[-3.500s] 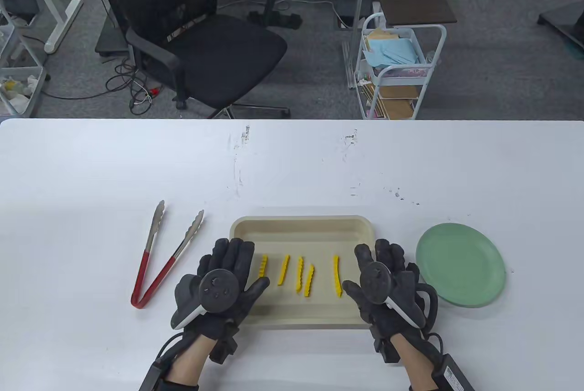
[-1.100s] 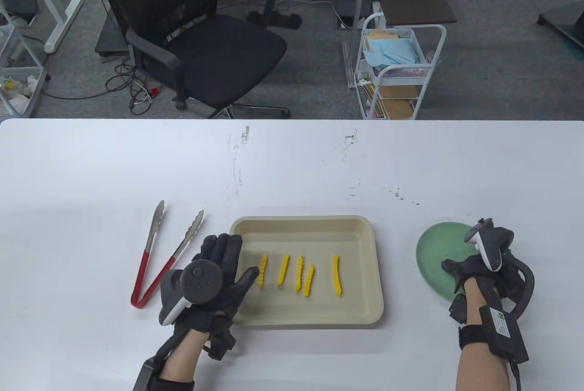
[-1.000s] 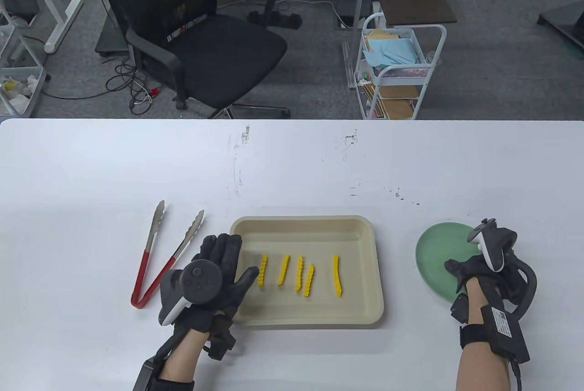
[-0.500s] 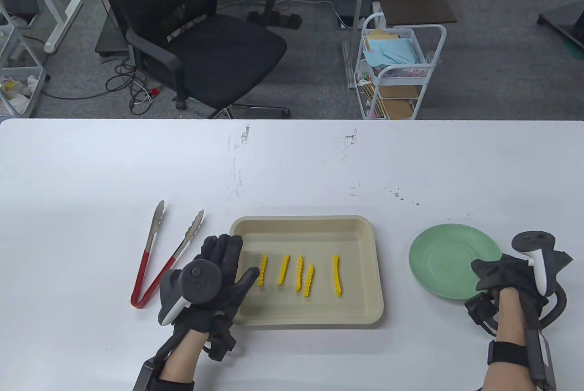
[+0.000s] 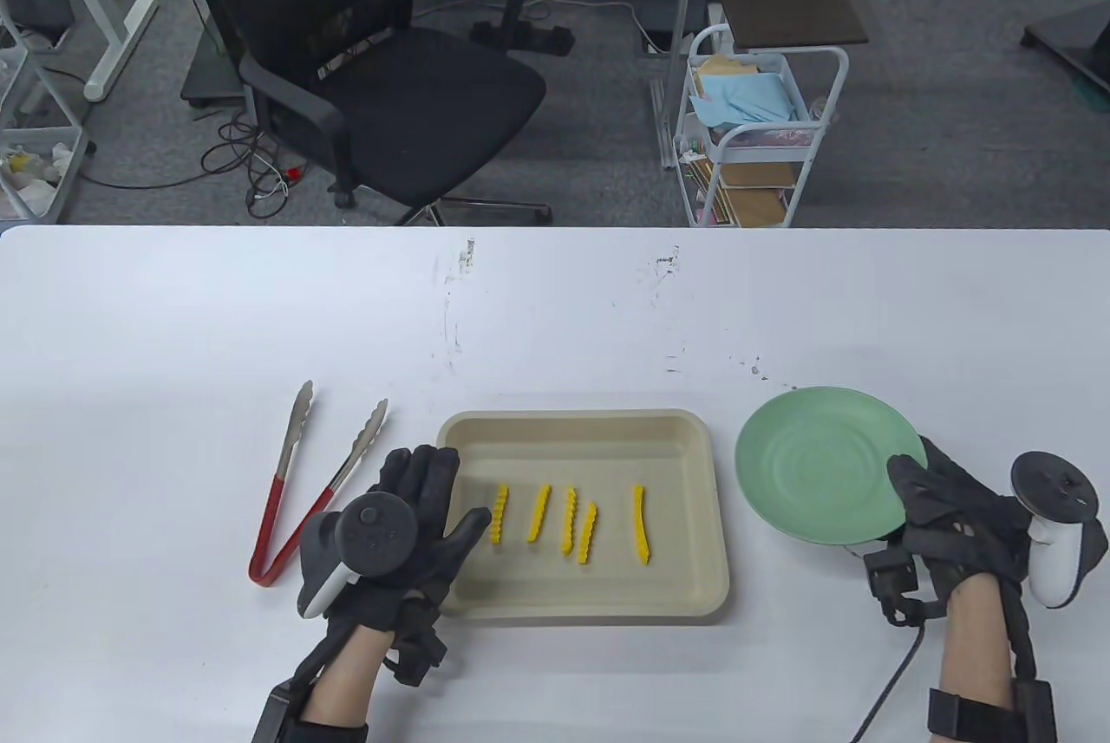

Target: Hold plate and receive fries gripped by tongs from baking tray

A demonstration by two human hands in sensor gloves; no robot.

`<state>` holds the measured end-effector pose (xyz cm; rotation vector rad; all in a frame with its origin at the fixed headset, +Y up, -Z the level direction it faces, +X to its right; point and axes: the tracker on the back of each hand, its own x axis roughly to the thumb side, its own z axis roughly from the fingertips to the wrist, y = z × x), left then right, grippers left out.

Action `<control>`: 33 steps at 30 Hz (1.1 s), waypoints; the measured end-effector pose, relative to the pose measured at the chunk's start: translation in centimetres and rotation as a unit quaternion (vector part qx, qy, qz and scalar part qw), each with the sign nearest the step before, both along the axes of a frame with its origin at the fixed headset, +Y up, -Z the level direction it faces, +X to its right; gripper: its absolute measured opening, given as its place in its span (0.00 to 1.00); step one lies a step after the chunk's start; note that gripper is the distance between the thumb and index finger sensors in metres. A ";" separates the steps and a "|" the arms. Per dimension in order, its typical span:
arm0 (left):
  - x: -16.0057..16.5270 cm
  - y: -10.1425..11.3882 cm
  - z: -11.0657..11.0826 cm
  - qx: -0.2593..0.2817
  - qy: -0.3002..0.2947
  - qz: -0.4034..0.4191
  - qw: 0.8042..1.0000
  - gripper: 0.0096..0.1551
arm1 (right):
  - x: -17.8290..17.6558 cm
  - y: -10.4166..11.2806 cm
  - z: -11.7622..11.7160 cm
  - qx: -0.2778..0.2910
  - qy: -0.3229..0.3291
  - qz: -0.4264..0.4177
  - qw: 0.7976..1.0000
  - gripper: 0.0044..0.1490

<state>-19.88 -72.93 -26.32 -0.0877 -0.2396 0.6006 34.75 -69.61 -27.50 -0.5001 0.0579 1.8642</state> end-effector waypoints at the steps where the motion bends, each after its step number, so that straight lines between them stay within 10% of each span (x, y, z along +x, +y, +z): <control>1: 0.0 0.0 0.0 0.000 0.001 -0.001 1.000 0.47 | -0.8 0.0 0.0 0.011 0.003 -0.006 1.000 0.38; 22: 0.1 1.0 0.2 0.039 0.016 -0.028 0.999 0.47 | -8.1 -3.7 1.0 0.093 0.054 -0.026 0.994 0.39; 33: -7.5 0.6 -2.8 -0.077 0.200 -0.141 0.966 0.52 | -7.4 -4.8 1.2 0.081 0.051 -0.072 0.993 0.39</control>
